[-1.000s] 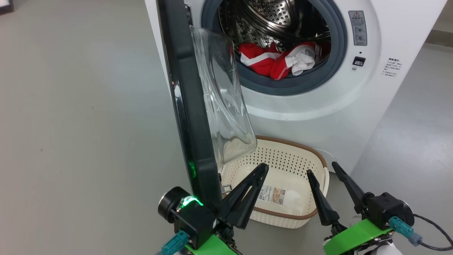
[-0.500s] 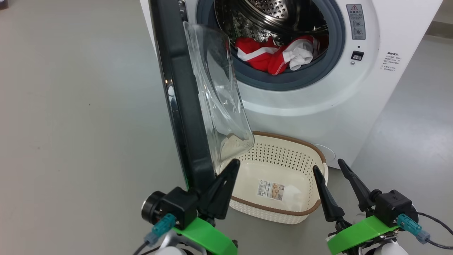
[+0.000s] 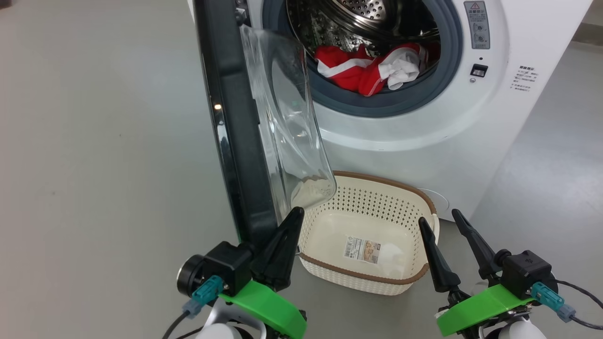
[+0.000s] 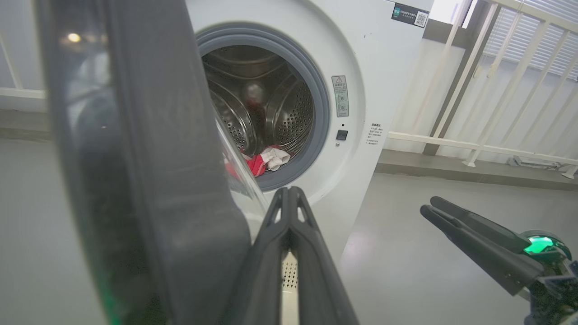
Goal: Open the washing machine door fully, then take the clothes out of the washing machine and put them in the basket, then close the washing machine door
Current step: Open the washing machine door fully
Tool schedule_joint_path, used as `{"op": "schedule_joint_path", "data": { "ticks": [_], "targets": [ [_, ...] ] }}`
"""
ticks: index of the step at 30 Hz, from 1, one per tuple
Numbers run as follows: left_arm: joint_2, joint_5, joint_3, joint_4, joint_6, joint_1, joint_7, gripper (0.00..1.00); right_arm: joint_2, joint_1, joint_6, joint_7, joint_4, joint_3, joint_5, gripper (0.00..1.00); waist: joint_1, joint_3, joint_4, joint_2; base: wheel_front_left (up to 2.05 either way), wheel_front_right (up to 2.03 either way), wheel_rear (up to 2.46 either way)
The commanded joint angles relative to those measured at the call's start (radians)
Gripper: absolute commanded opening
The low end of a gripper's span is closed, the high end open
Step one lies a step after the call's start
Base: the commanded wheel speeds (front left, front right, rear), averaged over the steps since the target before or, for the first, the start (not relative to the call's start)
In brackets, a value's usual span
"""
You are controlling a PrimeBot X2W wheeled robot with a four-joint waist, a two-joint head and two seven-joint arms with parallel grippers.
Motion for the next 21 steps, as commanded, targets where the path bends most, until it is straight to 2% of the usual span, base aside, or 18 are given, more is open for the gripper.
{"op": "schedule_joint_path", "data": {
  "ticks": [1, 8, 21],
  "targets": [
    [0.027, -0.008, 0.052, -0.018, 0.016, -0.026, 0.002, 0.00, 0.001, -0.042, 0.005, -0.006, -0.021, 0.021, 0.008, 1.00, 0.0000, 0.002, 0.003, 0.0000, 0.00, 0.00, 0.00],
    [0.042, 0.002, 0.066, -0.044, 0.058, -0.011, 0.006, 0.00, 0.001, -0.043, 0.005, -0.006, -0.017, 0.024, 0.011, 1.00, 0.0000, 0.012, 0.036, 0.0000, 0.00, 0.00, 0.00],
    [0.072, -0.007, 0.092, -0.102, 0.109, 0.040, 0.028, 0.00, 0.001, -0.045, 0.005, -0.006, -0.009, 0.036, 0.018, 1.00, 0.0000, 0.020, 0.098, 0.0000, 0.00, 0.00, 0.00]
  ]
}}
